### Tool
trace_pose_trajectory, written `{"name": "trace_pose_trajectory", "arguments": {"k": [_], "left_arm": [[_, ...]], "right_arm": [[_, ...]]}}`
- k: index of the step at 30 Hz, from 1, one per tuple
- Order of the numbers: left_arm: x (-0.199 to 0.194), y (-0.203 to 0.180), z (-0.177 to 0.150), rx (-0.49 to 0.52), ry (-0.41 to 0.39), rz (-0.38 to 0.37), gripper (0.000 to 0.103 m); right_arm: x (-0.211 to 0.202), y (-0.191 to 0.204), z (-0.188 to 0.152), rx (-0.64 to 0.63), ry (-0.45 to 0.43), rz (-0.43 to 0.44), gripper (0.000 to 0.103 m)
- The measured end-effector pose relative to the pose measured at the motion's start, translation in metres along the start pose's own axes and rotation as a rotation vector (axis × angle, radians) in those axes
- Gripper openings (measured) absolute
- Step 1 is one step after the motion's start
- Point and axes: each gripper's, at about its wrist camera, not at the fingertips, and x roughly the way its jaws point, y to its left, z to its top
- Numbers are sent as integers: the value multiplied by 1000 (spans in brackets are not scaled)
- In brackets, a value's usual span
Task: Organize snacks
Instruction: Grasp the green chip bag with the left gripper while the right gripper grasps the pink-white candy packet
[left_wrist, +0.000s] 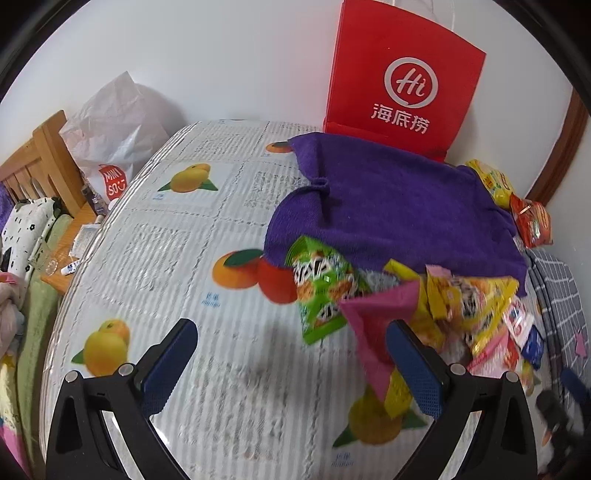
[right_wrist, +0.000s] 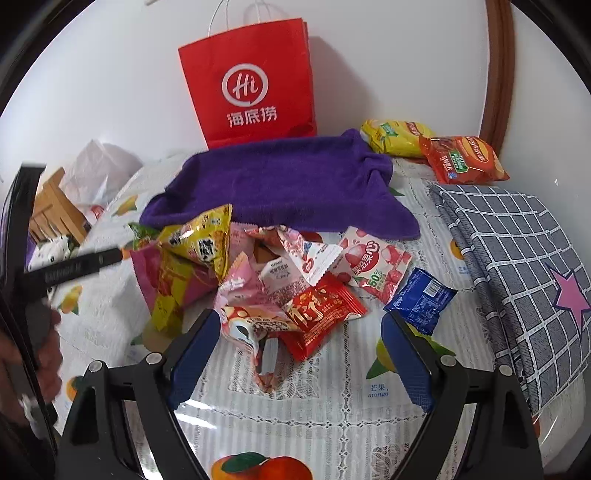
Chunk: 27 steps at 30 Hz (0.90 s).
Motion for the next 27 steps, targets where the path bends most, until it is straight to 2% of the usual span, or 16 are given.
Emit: {"name": "trace_pose_trajectory", "arguments": {"k": [4, 10, 16, 21, 23, 24, 25, 27], "left_arm": [[14, -6, 12, -8, 8, -10, 103], [36, -12, 24, -5, 31, -5, 103], [58, -16, 29, -12, 55, -14, 91], [70, -16, 29, -19, 68, -18, 74], [74, -14, 29, -26, 69, -29, 72], [75, -13, 29, -29, 69, -34, 69], [75, -12, 29, -29, 68, -40, 61], [75, -9, 28, -29, 69, -45, 57]], "right_arm": [[12, -2, 1, 6, 27, 37, 89], [20, 5, 2, -43, 37, 34, 89], [30, 6, -3, -43, 60, 47, 89], [35, 4, -2, -47, 71, 41, 88], [37, 5, 0, -67, 69, 36, 88], [37, 4, 1, -69, 66, 29, 88], [38, 4, 1, -68, 68, 28, 88], [39, 4, 3, -65, 71, 32, 88]]}}
